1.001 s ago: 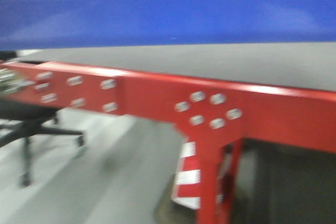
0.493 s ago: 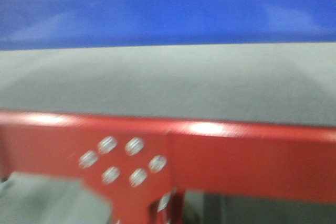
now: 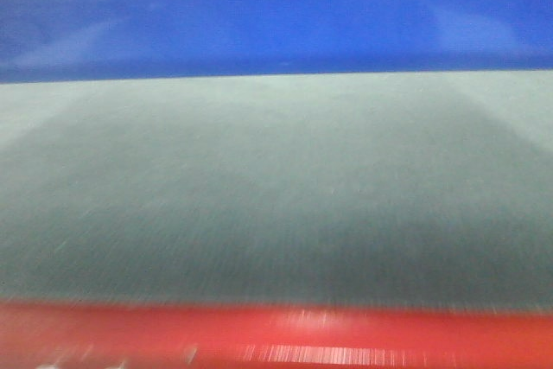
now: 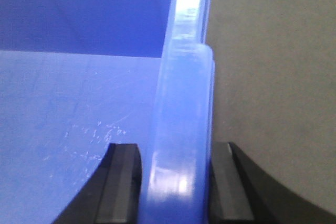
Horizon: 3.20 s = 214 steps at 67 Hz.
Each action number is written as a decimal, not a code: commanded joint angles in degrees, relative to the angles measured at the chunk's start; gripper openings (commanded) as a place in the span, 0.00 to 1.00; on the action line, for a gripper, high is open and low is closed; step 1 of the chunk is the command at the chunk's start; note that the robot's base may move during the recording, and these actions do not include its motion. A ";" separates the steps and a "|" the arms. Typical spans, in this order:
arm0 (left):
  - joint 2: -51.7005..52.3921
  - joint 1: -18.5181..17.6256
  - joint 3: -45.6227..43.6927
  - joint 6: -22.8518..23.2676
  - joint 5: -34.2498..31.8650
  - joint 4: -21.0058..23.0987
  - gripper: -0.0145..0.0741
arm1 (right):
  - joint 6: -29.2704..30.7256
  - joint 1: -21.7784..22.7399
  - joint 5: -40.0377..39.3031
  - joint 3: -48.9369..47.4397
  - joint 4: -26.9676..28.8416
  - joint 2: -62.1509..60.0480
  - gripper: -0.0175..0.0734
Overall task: Move blue bin to conveyor side
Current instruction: 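Carry the bin in both grippers past the red frame toward the table, then lower the blue bin with both grippers onto the dark grey table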
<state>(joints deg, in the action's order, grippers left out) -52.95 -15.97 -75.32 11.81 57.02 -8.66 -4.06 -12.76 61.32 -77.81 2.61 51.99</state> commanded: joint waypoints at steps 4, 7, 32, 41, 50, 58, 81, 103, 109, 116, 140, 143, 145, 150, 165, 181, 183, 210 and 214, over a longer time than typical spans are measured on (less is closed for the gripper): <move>1.05 -0.25 -0.98 -1.11 -5.82 -2.23 0.15 | 1.54 0.13 -7.83 -1.56 -2.02 -1.18 0.11; 1.05 -0.25 -0.98 -1.11 -5.82 -2.23 0.15 | 1.54 0.13 -7.83 -1.56 -2.02 -1.18 0.11; 1.05 -0.25 -0.98 -1.11 -5.82 -2.23 0.15 | 1.54 0.13 -7.83 -1.56 -2.02 -1.18 0.11; 1.05 -0.25 -0.98 -1.11 -5.82 -2.23 0.15 | 1.54 0.13 -7.83 -1.56 -2.02 -1.18 0.11; 1.05 -0.25 -0.98 -1.11 -5.82 -2.23 0.15 | 1.54 0.13 -7.83 -1.56 -2.02 -1.18 0.11; 1.05 -0.25 -0.98 -1.11 -5.82 -2.23 0.15 | 1.54 0.13 -7.83 -1.56 -2.02 -1.18 0.11; 1.05 -0.25 -0.98 -1.11 -5.82 -2.23 0.15 | 1.54 0.13 -7.83 -1.56 -2.02 -1.18 0.11; 1.05 -0.25 -0.98 -1.11 -5.82 -2.23 0.15 | 1.54 0.13 -7.83 -1.56 -2.02 -1.18 0.11; 1.05 -0.25 -0.98 -1.11 -5.82 -2.23 0.15 | 1.54 0.13 -7.83 -1.56 -2.02 -1.18 0.11; 1.05 -0.25 -0.98 -1.11 -5.82 -2.23 0.15 | 1.54 0.13 -7.83 -1.56 -2.02 -1.18 0.11; 1.05 -0.25 -0.98 -1.11 -5.82 -2.23 0.15 | 1.54 0.13 -7.83 -1.56 -1.90 -1.18 0.11; 1.05 -0.25 -0.98 -1.11 -5.82 -2.23 0.15 | 1.54 0.13 -7.83 -1.56 -1.90 -1.18 0.11; 1.05 -0.25 -0.98 -1.11 -5.82 -2.23 0.15 | 1.54 0.13 -7.83 -1.56 -1.90 -1.18 0.11; 1.04 -0.25 -0.98 -1.11 -5.82 -2.12 0.15 | 1.54 0.13 -7.40 -1.56 -1.20 -1.18 0.11; -1.02 -0.25 -3.73 -1.11 -5.61 -2.23 0.15 | 1.54 0.13 -5.57 -3.98 -0.53 0.05 0.11; -9.67 -0.25 -11.65 -1.11 -4.72 -2.79 0.16 | 1.54 0.13 -4.46 -14.14 -0.44 9.53 0.11; -10.70 0.26 -12.05 -1.11 -4.72 -2.94 0.17 | 1.54 0.13 -4.46 -14.85 -0.44 11.01 0.11; -27.25 8.27 -12.33 -2.77 -6.93 0.89 0.28 | 1.54 0.13 -6.40 -15.81 -0.44 27.81 0.11; -30.23 8.27 -12.33 -2.77 -7.30 0.89 0.27 | 1.54 0.13 -7.11 -15.81 -0.44 31.12 0.11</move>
<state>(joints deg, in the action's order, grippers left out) -80.82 -7.81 -86.33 9.59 55.40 -7.68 -3.95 -12.76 61.09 -92.28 2.31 81.11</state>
